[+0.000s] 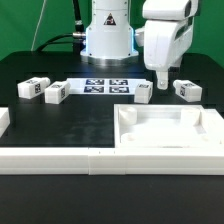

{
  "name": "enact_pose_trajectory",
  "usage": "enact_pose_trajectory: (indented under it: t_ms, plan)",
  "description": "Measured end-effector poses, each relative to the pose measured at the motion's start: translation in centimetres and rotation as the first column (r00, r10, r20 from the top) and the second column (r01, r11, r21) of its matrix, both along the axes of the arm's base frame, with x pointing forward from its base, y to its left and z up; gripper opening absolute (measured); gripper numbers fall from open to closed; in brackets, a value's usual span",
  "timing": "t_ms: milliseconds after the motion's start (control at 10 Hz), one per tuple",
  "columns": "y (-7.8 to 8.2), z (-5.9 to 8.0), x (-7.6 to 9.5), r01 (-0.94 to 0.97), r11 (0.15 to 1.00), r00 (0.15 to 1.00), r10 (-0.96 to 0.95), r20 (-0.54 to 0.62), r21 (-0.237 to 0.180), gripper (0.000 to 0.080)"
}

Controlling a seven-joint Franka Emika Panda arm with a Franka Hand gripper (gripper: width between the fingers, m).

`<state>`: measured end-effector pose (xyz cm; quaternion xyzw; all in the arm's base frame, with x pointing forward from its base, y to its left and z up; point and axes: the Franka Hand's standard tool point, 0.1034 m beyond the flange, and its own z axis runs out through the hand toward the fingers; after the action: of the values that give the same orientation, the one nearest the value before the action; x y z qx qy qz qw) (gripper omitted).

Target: Assemble one leg

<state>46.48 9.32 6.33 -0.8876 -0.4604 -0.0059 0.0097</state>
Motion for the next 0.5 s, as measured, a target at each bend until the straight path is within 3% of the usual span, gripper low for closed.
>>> enact_pose_trajectory:
  t_ms: [200,500]
  plan:
    - [0.4,-0.6,-1.5,0.28,0.96,0.959,-0.28,-0.036,0.004,0.0649]
    - [2.6,-0.9,-2.7,0.582,0.813,0.812,-0.581,-0.064,-0.002,0.0649]
